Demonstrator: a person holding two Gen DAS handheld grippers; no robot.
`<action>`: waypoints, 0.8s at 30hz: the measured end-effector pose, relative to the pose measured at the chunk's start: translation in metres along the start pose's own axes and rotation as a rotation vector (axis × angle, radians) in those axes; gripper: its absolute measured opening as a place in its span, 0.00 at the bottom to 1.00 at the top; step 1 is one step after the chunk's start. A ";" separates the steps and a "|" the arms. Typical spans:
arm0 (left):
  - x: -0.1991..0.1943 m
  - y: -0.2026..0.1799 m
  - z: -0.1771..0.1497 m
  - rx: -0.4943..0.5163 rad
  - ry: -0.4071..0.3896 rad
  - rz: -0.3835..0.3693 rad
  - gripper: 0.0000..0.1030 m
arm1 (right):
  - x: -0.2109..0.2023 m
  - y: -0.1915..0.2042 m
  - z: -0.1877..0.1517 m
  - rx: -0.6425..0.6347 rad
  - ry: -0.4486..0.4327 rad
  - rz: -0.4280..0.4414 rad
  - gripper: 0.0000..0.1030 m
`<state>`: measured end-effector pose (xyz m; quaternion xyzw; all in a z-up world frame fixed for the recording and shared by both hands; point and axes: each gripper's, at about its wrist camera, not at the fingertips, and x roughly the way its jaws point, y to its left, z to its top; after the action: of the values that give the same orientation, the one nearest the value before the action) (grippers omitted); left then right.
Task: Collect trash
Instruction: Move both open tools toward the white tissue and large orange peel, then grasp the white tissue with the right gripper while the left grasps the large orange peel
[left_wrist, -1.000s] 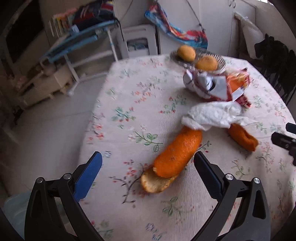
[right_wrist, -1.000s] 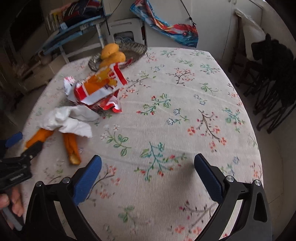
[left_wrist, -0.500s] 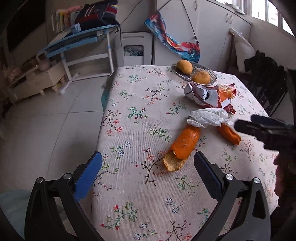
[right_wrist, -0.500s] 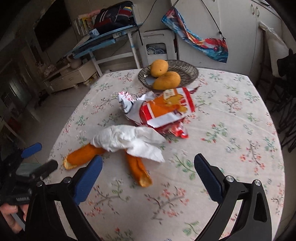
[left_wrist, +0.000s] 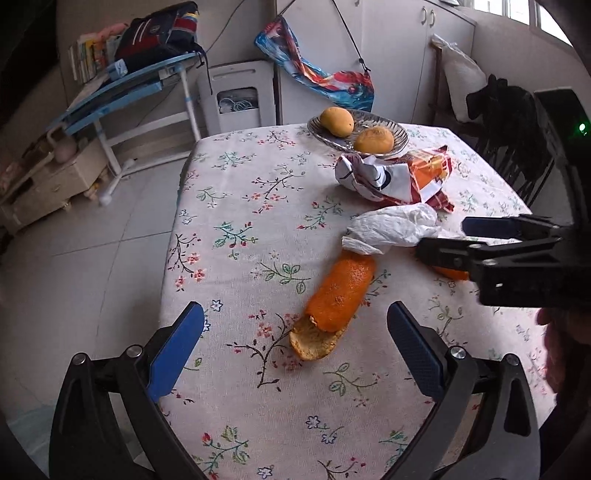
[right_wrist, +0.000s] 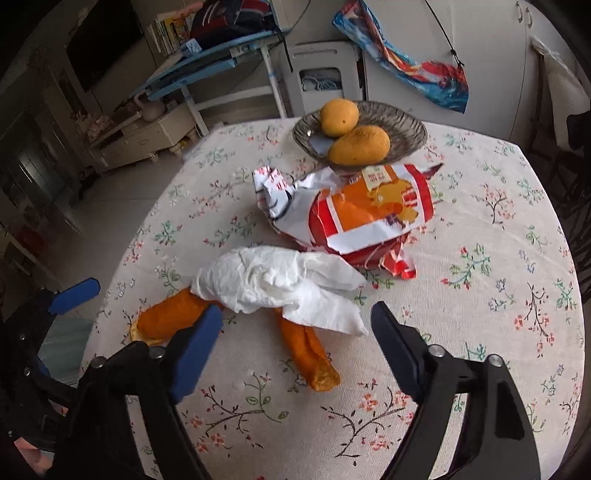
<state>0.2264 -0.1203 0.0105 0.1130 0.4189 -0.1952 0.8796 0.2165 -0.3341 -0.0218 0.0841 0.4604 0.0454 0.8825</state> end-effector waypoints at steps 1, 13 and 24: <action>0.002 0.000 0.001 0.003 0.002 0.003 0.93 | -0.003 -0.001 -0.001 -0.003 -0.005 -0.011 0.78; 0.019 -0.011 0.005 0.017 0.023 -0.021 0.93 | 0.028 -0.002 0.013 0.086 -0.001 0.148 0.52; 0.032 -0.018 0.018 -0.010 0.026 -0.063 0.86 | -0.038 -0.035 0.001 0.154 -0.141 0.262 0.14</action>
<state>0.2495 -0.1513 -0.0040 0.0981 0.4347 -0.2192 0.8679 0.1961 -0.3747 0.0027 0.2138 0.3846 0.1189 0.8901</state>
